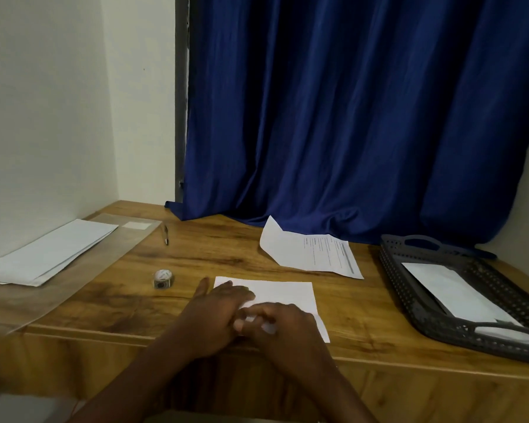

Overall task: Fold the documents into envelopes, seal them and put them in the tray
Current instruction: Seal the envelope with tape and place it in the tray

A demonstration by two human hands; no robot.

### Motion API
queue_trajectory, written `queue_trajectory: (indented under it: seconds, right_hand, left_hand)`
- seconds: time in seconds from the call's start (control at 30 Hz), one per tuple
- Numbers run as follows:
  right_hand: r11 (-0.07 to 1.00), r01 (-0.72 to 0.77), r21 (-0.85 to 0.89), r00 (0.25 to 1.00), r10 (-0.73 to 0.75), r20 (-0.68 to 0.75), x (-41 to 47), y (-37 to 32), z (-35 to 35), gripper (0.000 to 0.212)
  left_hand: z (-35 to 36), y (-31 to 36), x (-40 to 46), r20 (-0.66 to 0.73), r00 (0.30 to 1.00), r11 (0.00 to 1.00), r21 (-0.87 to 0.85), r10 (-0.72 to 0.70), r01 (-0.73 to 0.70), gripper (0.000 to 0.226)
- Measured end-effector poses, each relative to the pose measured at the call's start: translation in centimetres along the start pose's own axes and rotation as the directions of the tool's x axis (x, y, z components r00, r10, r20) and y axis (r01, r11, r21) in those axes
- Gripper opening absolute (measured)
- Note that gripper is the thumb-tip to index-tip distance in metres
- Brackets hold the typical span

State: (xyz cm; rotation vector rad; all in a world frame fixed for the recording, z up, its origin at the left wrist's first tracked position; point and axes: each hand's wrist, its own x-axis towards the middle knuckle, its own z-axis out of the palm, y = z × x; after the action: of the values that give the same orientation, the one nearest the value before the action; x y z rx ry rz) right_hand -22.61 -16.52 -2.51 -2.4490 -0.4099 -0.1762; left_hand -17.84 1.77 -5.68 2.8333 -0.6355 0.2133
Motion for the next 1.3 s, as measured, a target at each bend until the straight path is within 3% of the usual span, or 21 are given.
queue_trajectory:
  seconds: [0.1,0.17,0.23,0.33,0.47,0.6,0.7,0.77,0.9,1.07,1.2,1.3]
  right_hand:
    - [0.999,0.049,-0.023,0.981,-0.052,-0.186,1.9,1.3,0.8,0.055]
    - [0.995,0.063,-0.078,0.992,-0.072,-0.107,3.1,1.9,1.4,0.052]
    - [0.986,0.061,-0.152,0.995,-0.049,0.083,3.6,2.6,2.0,0.054]
    - [0.967,0.055,-0.250,0.968,0.010,0.250,4.0,4.3,2.3,0.071]
    - [0.912,0.005,-0.411,0.971,0.093,0.219,3.9,7.6,0.4,0.088]
    - [0.913,-0.063,-0.404,0.975,0.142,0.169,3.2,9.0,-0.9,0.091]
    - [0.938,-0.022,-0.347,0.997,0.045,0.060,2.1,8.8,-1.1,0.081]
    - [0.935,0.072,-0.349,0.997,-0.070,0.016,1.0,8.7,-1.4,0.073]
    - [0.872,0.211,-0.441,0.977,-0.177,0.117,-1.5,9.2,-1.8,0.079]
    - [0.923,0.230,-0.308,0.973,-0.209,0.099,-3.2,10.8,-2.2,0.058]
    - [0.980,0.196,0.032,0.981,-0.196,-0.003,-3.0,11.5,-2.7,0.041]
    - [0.960,0.124,0.253,0.991,-0.107,-0.082,-2.0,10.7,-3.5,0.041]
  left_hand:
    - [0.6,1.4,0.5,-0.027,0.999,0.998,-0.031,-0.047,0.046,0.074]
    - [1.1,2.1,0.6,0.002,0.999,0.999,-0.041,-0.032,0.032,0.070]
    - [1.6,2.3,0.4,0.065,0.998,1.000,-0.005,-0.013,0.013,0.085]
    - [2.2,2.0,0.3,0.069,0.997,0.997,0.071,-0.030,0.025,0.090]
    - [2.6,1.9,0.7,0.073,0.996,0.993,0.109,-0.050,0.042,0.108]
    - [2.3,2.1,0.6,0.113,0.991,0.993,0.095,-0.073,0.063,0.101]
    - [2.1,2.1,0.2,0.124,0.991,0.995,0.094,-0.052,0.041,0.099]
    - [1.9,1.9,-0.3,0.052,0.999,0.999,0.050,-0.008,0.005,0.100]
    - [1.7,1.3,-2.1,-0.096,0.991,0.995,-0.025,0.095,-0.098,0.079]
    - [2.1,-0.5,-4.1,-0.111,0.983,0.978,-0.135,0.145,-0.160,0.058]
    - [1.8,-0.9,-4.4,-0.184,0.980,0.929,-0.345,0.071,-0.132,0.046]
    - [0.8,-0.7,-3.5,-0.237,0.971,0.858,-0.500,-0.006,-0.117,0.039]
